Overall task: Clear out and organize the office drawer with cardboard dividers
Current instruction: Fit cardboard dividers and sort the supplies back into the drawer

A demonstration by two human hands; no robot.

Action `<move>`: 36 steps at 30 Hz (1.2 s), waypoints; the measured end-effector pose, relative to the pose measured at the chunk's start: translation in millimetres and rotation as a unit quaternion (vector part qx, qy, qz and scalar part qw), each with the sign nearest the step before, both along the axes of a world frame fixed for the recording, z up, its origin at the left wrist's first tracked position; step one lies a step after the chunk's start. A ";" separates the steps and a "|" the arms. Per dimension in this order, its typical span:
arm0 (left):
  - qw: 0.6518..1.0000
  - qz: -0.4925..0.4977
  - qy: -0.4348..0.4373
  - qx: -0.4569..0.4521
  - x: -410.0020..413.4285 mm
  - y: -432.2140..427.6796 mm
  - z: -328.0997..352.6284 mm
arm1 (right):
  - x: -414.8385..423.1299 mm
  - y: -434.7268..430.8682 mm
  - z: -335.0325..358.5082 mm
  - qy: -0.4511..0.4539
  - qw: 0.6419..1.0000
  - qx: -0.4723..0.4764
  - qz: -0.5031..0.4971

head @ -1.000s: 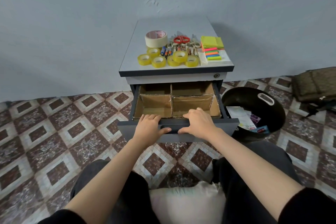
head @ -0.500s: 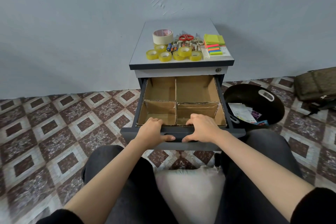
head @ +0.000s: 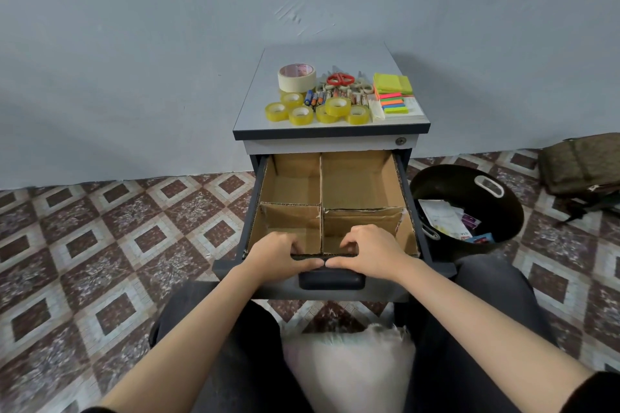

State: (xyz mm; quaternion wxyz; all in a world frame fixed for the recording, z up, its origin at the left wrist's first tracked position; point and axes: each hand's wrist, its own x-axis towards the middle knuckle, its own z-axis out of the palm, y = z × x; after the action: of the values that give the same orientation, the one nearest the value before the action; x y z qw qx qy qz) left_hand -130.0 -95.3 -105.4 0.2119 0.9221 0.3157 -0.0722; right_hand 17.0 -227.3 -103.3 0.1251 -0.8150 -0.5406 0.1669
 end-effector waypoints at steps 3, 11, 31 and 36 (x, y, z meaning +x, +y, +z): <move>0.997 -0.036 0.063 -0.021 5.9 9.4 4.3 | 8.1 10.5 2.6 0.037 0.998 -0.039 0.022; 0.995 -0.066 0.067 0.029 16.0 11.5 4.7 | 2.0 19.3 -1.1 0.000 0.986 -0.113 0.119; 0.990 -0.095 0.103 -0.009 30.4 -7.5 4.9 | 16.4 3.9 0.5 0.027 0.985 -0.128 0.116; 0.989 -0.090 0.110 -0.046 32.4 -1.0 4.4 | 20.2 6.6 -0.6 0.075 0.987 -0.116 0.088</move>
State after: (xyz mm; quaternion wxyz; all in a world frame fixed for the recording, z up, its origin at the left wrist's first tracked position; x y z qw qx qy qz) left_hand -97.6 -96.3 -101.0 0.2102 0.9224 0.2496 -0.2066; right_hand 37.2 -220.7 -103.9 0.0549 -0.7583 -0.5765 0.2992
